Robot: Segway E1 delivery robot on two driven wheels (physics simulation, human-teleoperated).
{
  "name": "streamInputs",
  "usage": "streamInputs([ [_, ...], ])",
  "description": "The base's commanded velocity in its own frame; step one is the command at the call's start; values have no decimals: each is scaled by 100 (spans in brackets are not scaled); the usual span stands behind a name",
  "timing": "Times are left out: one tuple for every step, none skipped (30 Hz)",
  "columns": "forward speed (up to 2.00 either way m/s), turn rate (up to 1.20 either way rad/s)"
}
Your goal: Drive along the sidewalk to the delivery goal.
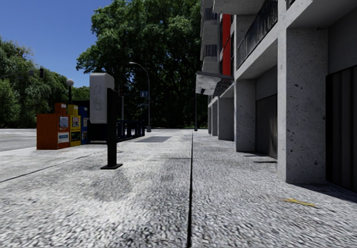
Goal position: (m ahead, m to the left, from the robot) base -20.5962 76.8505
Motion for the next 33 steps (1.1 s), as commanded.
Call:
streamInputs([
  [200,0],
  [200,0],
  [200,0],
  [200,0],
  [200,0],
  [200,0],
  [200,0],
  [200,0],
  [200,0],
  [200,0],
  [200,0],
  [200,0],
  [200,0],
  [200,0],
  [200,0],
  [200,0],
  [200,0],
  [200,0],
  [200,0],
  [200,0],
  [200,0],
  [200,0],
  [200,0],
  [200,0],
  [200,0],
  [200,0],
  [200,0],
  [200,0],
  [200,0],
  [200,0],
  [200,0],
  [200,0],
  [200,0],
])
